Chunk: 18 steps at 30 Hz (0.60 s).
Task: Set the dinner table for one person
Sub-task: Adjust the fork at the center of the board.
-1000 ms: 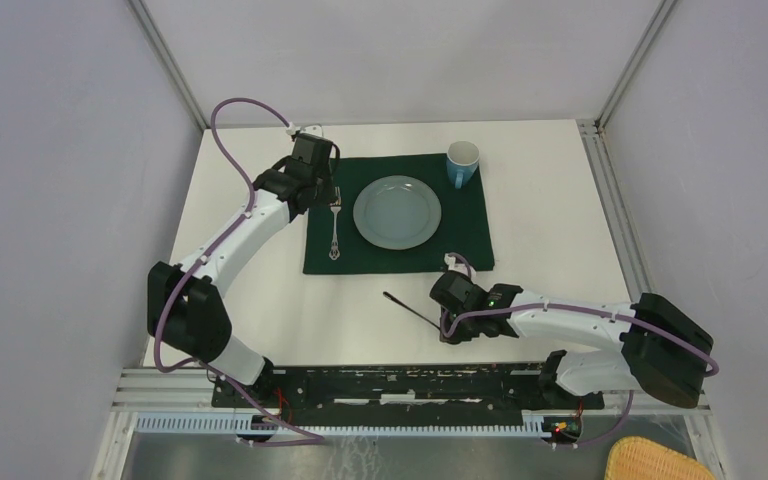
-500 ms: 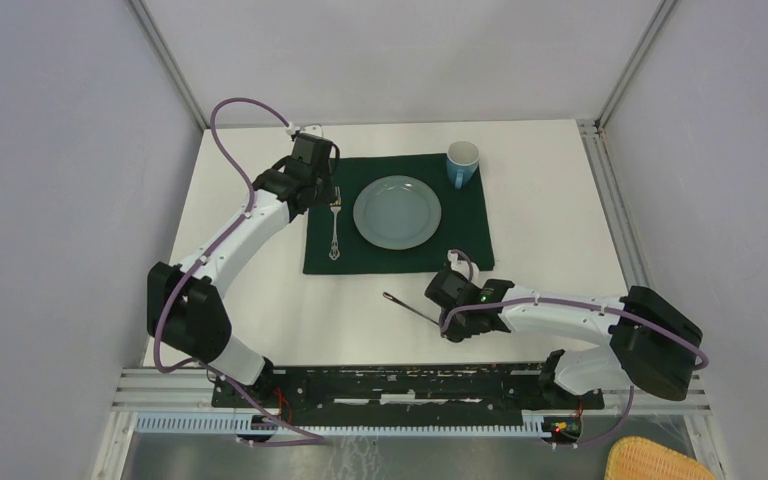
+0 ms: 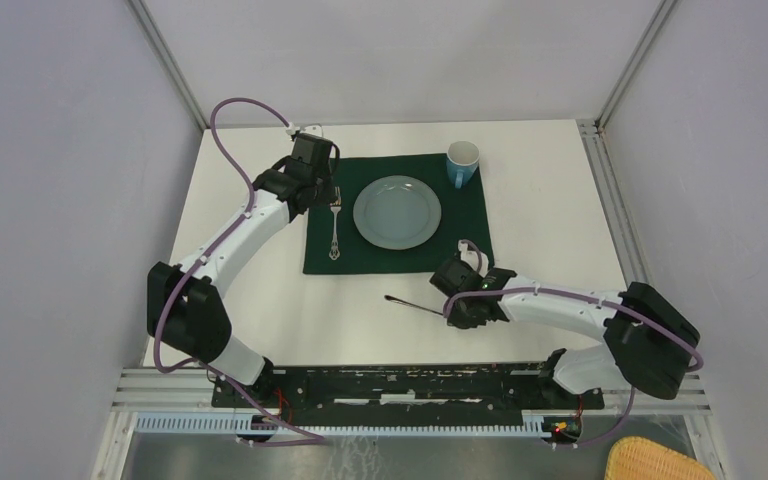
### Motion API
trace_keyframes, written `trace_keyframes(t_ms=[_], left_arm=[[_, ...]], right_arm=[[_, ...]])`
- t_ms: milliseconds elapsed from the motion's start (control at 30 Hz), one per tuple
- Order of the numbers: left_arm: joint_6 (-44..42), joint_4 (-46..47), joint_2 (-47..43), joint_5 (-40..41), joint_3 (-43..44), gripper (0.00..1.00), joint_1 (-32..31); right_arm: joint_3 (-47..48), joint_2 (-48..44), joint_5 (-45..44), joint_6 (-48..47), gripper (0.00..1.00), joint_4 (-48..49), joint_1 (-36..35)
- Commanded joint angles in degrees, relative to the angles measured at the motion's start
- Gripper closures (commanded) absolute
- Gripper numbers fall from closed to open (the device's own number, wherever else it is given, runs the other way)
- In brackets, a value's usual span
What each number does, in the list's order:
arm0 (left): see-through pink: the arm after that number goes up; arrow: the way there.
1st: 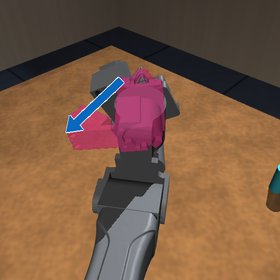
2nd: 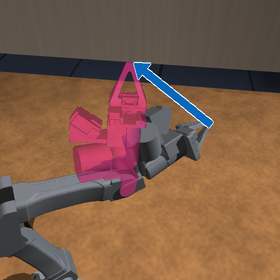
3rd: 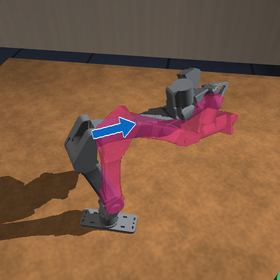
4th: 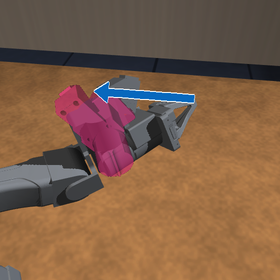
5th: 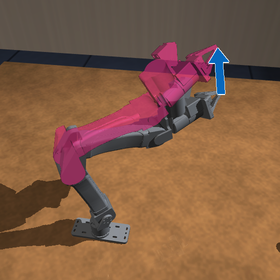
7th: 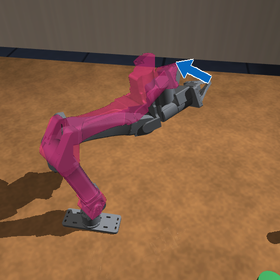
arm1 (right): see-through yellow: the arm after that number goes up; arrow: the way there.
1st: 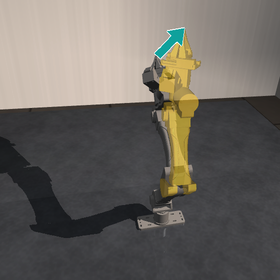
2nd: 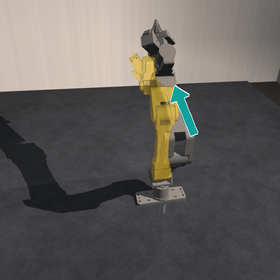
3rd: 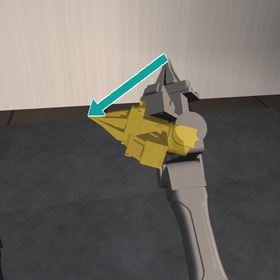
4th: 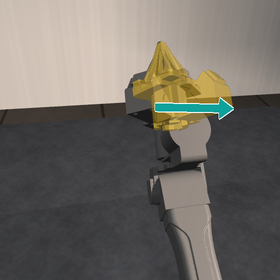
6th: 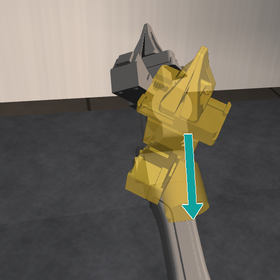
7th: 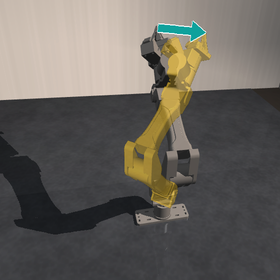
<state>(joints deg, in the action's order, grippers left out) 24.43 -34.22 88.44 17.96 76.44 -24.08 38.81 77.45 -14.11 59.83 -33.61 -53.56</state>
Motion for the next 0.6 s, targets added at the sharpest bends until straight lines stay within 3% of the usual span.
trace_keyframes(t_ms=[0,567], left_arm=[[-1.91,0.48,-2.6,0.91,1.43,0.64,0.23],[-1.85,0.5,-2.45,0.95,1.07,0.64,0.25]], right_arm=[[3.63,1.84,-1.71,-1.63,1.0,-0.26,1.75],[9.99,11.22,-1.07,-6.44,1.0,2.93,8.01]])
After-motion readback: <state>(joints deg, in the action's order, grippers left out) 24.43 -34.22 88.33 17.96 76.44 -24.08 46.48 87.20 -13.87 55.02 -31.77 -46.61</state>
